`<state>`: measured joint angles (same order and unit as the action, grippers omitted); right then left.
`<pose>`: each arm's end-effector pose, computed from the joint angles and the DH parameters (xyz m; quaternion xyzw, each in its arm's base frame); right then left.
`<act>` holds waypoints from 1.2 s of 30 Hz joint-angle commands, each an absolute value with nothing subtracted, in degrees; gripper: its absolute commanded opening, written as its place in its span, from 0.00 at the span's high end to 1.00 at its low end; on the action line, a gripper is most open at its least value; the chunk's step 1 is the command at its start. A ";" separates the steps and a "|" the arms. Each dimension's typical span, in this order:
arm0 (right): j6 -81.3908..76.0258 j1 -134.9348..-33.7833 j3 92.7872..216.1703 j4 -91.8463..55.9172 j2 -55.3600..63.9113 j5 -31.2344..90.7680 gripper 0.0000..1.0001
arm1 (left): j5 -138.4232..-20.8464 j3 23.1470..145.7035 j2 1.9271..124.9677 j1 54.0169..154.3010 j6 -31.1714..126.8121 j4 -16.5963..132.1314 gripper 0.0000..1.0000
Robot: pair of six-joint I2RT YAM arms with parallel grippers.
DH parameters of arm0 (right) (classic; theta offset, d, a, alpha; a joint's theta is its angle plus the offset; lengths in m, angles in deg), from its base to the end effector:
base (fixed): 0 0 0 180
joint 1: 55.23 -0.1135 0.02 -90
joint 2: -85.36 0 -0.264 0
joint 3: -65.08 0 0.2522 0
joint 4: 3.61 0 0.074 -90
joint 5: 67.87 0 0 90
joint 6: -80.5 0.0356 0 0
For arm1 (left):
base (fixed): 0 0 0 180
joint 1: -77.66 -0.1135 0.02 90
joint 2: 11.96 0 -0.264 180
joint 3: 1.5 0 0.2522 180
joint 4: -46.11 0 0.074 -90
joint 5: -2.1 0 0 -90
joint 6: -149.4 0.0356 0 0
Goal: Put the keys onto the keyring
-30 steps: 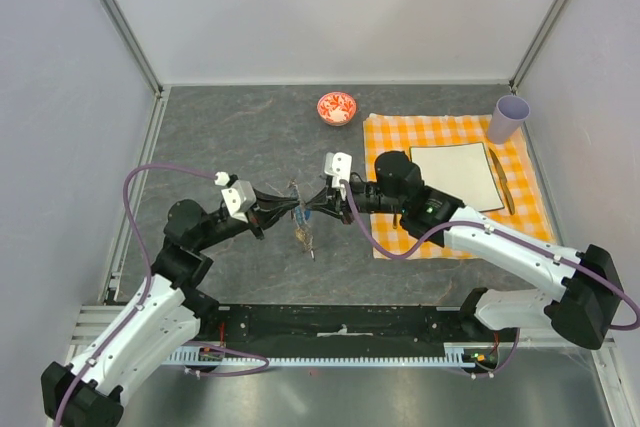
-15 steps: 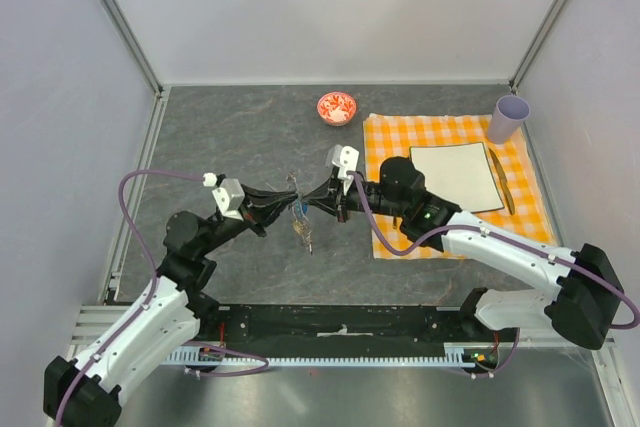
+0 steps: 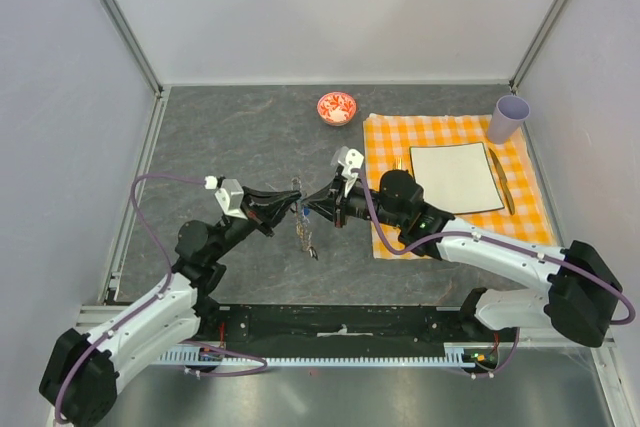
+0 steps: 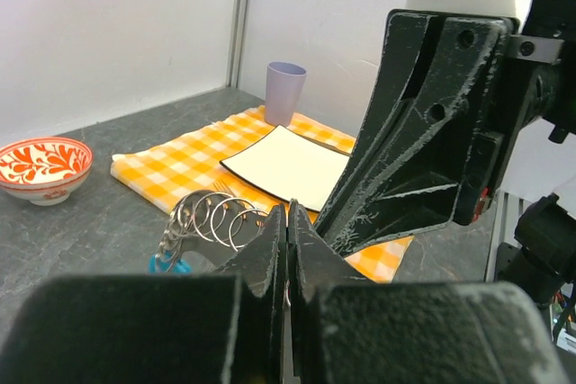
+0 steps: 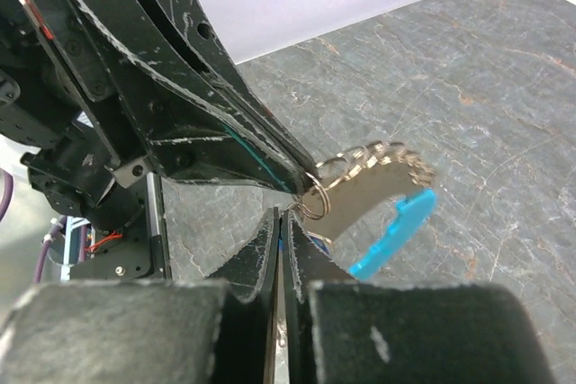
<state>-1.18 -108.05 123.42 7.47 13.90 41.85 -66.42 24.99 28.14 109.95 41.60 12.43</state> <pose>0.1651 0.2376 0.3027 -0.3785 0.6111 0.4540 0.5264 0.1315 -0.0985 0.2610 0.2225 0.5393 -0.4376 0.6842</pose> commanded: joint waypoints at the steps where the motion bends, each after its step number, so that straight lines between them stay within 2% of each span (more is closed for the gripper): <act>1: 0.44 -108.85 124.55 10.94 14.16 42.88 0.89 | -69.09 24.47 30.84 110.35 39.80 2.22 0.98; 3: -1.40 -107.89 125.16 6.92 15.91 42.43 0.79 | -68.74 24.04 30.76 110.35 41.20 2.22 0.98; 6: -3.43 -102.45 126.74 0.07 18.20 45.66 0.73 | -68.04 23.25 29.88 110.35 42.61 2.22 0.98; 12: -6.77 -91.10 130.52 -5.77 17.78 65.35 0.67 | -65.93 21.92 28.65 110.35 43.75 2.22 0.98; 20: -4.76 -90.30 132.10 2.39 11.36 80.64 0.69 | -62.06 22.80 30.40 110.35 42.27 -1.29 0.98; 36: -3.43 -92.58 133.07 8.73 5.90 83.83 0.74 | -59.42 24.21 31.99 110.27 41.30 -2.97 0.98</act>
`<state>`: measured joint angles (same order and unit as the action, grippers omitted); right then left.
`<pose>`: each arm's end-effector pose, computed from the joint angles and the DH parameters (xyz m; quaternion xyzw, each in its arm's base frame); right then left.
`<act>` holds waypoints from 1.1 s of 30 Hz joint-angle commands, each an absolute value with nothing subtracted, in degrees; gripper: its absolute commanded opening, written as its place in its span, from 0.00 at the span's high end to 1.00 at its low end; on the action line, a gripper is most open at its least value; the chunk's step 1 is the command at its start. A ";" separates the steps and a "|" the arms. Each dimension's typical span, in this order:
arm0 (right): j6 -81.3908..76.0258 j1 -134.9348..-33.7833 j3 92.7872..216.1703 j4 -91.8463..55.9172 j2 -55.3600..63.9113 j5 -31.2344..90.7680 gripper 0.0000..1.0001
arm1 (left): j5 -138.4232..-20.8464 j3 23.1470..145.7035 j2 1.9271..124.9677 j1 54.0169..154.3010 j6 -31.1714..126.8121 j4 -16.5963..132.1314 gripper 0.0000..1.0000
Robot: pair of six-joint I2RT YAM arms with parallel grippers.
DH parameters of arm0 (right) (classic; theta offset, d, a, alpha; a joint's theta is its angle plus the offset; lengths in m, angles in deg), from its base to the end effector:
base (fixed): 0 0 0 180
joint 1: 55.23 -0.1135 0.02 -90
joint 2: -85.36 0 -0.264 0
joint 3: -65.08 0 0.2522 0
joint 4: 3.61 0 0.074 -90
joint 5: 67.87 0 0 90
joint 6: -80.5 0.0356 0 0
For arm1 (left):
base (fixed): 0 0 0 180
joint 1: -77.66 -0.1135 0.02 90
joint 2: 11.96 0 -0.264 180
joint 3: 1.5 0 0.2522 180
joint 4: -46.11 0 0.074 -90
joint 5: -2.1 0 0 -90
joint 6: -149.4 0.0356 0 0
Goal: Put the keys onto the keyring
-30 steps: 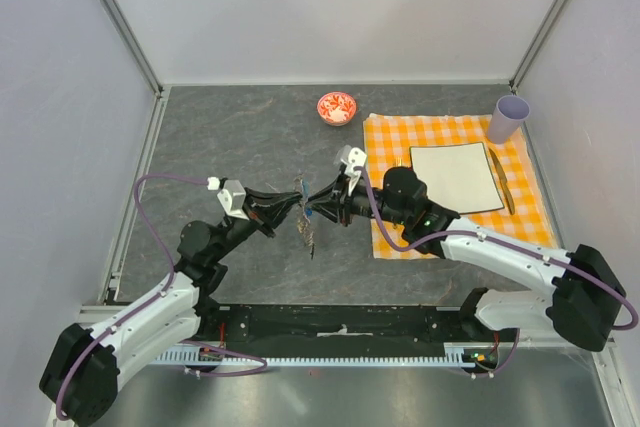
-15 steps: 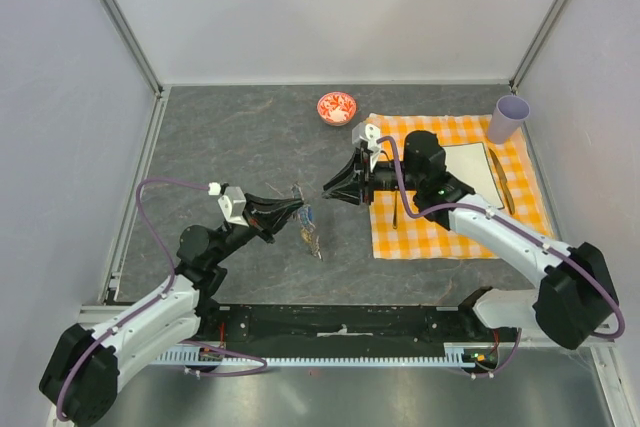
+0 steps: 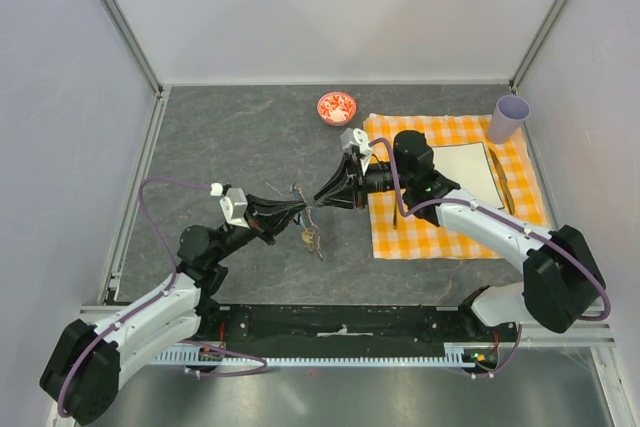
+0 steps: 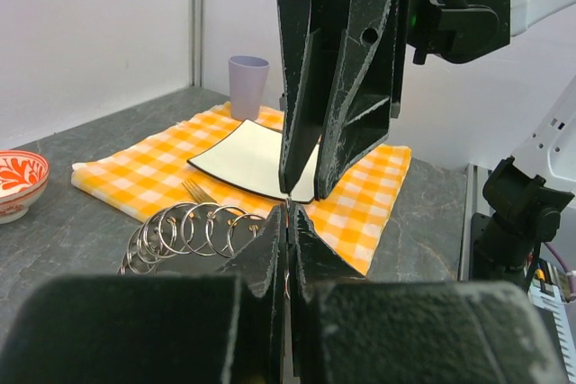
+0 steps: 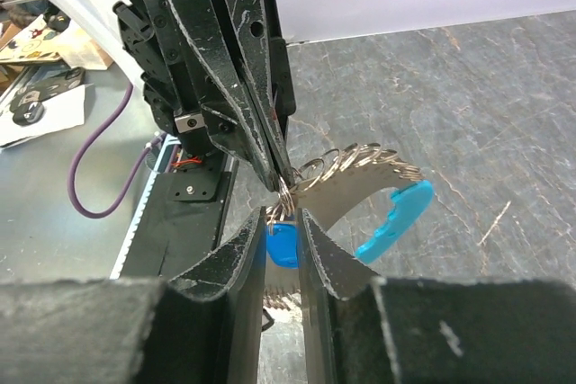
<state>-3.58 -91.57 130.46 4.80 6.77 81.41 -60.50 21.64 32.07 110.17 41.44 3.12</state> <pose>0.2277 0.2055 0.3069 -0.4909 0.5295 0.5516 0.4175 0.1292 -0.1018 0.2468 0.2636 0.5133 -0.4632 0.6726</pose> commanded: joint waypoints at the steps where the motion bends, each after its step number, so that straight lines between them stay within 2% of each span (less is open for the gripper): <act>1: -3.43 -92.67 133.16 8.91 5.73 83.74 0.74 | -59.33 24.30 32.07 110.35 41.29 -3.06 0.98; 12: -3.43 -93.11 133.69 9.88 3.62 82.86 0.81 | -57.93 24.65 31.64 110.35 40.94 -3.23 0.98; 27: -3.43 -93.20 133.42 10.49 2.56 86.02 0.84 | -57.05 24.65 32.69 110.35 40.59 -4.73 0.98; 31: -3.34 -93.11 133.16 11.28 2.21 86.73 0.91 | -56.52 24.47 33.65 110.35 40.59 -5.60 0.98; 32: -3.43 -93.20 133.16 11.20 2.30 86.64 0.99 | -56.52 24.30 33.83 110.35 40.68 -6.04 0.98; 33: -3.52 -93.20 133.16 11.02 2.39 86.64 1.00 | -56.95 24.21 34.01 110.35 40.85 -6.22 0.98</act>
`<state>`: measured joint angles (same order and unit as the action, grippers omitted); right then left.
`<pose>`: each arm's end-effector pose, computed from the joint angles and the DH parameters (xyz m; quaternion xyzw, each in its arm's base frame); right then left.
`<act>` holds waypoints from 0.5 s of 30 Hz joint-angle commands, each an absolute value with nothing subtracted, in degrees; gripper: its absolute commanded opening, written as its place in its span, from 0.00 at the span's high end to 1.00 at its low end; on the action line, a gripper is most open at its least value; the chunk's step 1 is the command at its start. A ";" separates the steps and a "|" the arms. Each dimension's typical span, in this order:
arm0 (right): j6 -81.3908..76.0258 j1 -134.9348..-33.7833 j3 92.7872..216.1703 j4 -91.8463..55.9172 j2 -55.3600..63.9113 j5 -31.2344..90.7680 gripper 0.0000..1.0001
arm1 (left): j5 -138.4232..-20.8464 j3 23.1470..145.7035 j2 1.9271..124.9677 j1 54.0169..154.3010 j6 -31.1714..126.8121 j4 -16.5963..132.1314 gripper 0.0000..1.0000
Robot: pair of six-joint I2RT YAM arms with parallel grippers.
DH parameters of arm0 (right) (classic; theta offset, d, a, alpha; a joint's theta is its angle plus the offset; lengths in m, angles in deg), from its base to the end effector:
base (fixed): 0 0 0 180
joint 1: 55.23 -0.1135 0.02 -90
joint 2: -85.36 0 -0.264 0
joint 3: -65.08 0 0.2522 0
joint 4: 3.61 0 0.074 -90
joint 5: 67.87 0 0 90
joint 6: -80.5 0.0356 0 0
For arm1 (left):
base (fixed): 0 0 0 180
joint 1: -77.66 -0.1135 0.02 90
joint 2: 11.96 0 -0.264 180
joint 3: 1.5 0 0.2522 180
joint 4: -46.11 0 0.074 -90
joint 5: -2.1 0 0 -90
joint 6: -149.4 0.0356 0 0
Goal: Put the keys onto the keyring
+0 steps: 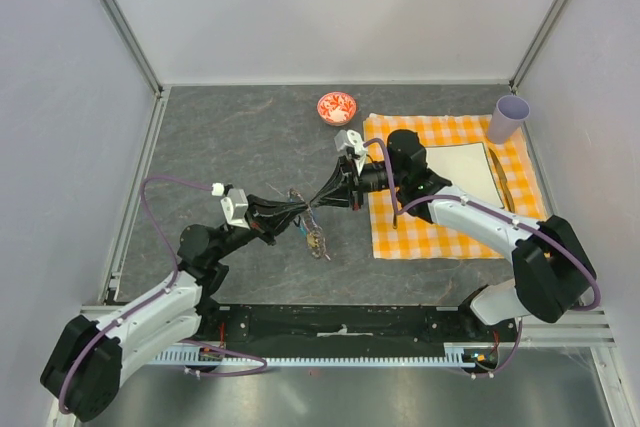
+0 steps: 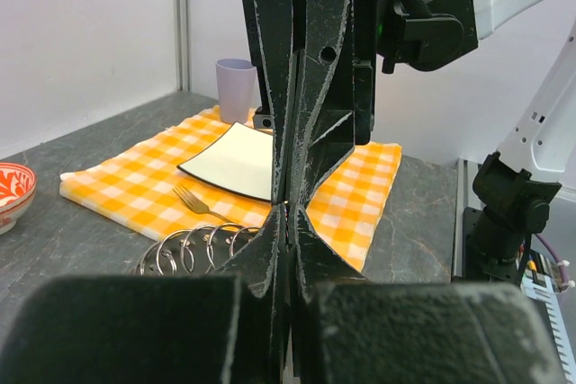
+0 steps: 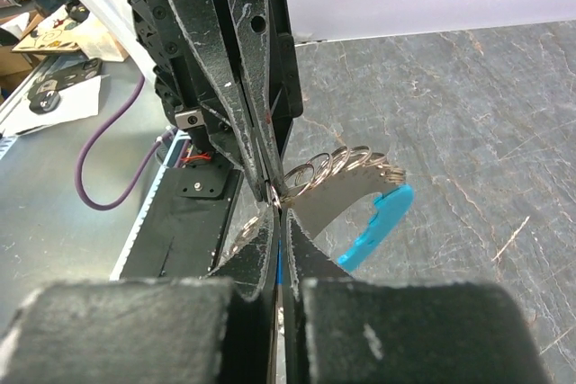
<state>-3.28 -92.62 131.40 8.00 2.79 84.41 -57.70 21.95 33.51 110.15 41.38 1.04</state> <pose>0.2337 0.2183 0.2974 -0.5067 0.5119 0.5685 0.3975 0.1296 -0.1038 0.2482 0.2826 0.5009 -0.4735 0.6670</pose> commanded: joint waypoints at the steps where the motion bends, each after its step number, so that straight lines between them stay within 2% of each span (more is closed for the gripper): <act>1: -4.22 -93.11 133.16 10.67 2.56 86.55 1.00 | -57.22 23.69 34.10 110.35 41.38 -6.31 0.98; 4: -9.11 -93.20 134.73 4.98 3.00 85.24 1.00 | -58.45 22.63 34.88 110.35 42.87 -6.40 0.98; 6: -15.53 -93.20 136.49 -5.37 3.61 82.18 1.00 | -59.59 21.93 35.94 110.35 43.49 -6.66 0.97; 7: -18.00 -93.20 138.42 -9.16 3.71 80.68 1.00 | -59.77 21.40 36.29 110.35 44.62 -6.57 0.94; 10: -26.27 -93.20 142.46 -25.65 4.06 74.62 1.00 | -60.30 20.61 38.13 110.35 47.08 -5.96 0.70; 14: -34.79 -93.46 148.36 -39.99 3.01 66.35 1.00 | -60.91 19.03 41.12 110.35 50.69 -7.97 0.52; 15: -37.16 -93.64 149.24 -42.13 2.92 64.59 1.00 | -60.74 18.68 41.82 110.35 51.57 -8.59 0.50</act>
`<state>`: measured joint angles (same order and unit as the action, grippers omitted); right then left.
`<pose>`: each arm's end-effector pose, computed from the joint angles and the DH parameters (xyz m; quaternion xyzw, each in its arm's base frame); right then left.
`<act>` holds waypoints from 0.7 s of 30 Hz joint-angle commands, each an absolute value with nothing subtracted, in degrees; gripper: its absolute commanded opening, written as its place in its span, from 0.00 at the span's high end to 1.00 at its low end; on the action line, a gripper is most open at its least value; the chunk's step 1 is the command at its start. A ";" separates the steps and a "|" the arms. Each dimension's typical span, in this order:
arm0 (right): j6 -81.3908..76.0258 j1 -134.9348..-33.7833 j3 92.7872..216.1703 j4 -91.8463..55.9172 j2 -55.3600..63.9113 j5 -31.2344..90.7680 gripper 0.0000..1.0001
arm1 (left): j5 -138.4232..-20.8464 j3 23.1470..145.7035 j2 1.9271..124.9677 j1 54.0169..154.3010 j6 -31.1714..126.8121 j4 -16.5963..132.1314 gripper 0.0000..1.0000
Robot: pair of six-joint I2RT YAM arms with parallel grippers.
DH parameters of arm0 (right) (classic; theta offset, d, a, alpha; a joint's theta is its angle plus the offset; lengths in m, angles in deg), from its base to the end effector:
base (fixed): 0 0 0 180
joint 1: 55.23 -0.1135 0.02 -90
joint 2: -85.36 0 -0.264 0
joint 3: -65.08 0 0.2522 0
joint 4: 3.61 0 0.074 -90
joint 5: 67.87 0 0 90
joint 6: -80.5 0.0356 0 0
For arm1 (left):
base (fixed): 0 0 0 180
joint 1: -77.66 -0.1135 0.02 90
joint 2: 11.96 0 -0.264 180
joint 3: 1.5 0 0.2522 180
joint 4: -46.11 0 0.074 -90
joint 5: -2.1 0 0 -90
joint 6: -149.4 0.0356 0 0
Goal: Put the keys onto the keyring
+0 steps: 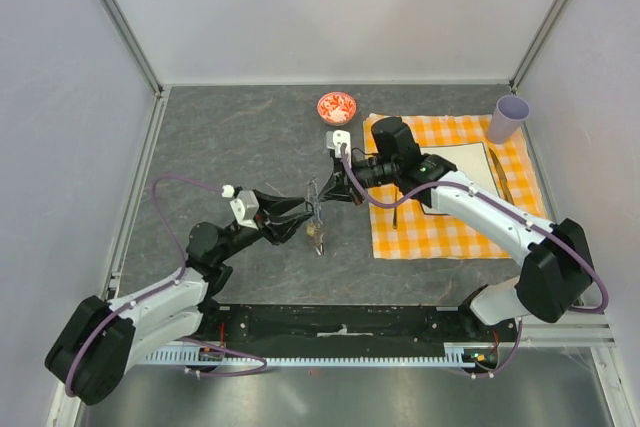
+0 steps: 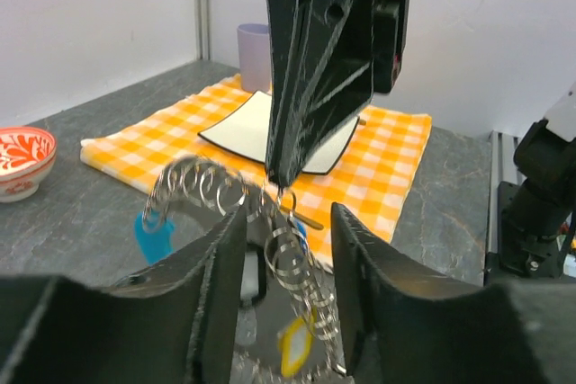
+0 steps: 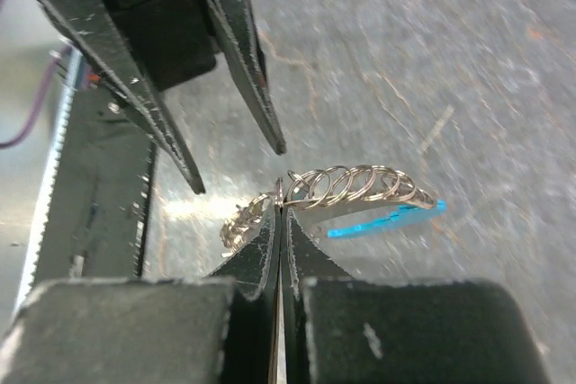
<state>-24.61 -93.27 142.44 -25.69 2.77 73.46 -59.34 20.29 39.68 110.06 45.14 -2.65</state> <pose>0.2370 0.2207 0.3081 -0.5459 0.5877 0.4557 0.3860 0.1382 -0.1079 0.2291 0.2870 0.5247 -0.4439 0.6673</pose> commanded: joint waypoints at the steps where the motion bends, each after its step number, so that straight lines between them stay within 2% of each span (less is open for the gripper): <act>1: -38.05 -93.99 150.46 -43.63 2.83 62.31 1.00 | -60.48 18.15 43.40 110.35 53.23 -9.29 0.49; 10: -47.45 -99.35 157.32 -57.61 -0.51 43.06 1.00 | -55.65 19.81 49.83 110.18 61.40 -9.84 0.48; 21: -54.58 -103.92 166.54 -65.97 -5.78 40.94 1.00 | -48.62 23.50 52.46 110.09 65.47 -7.63 0.49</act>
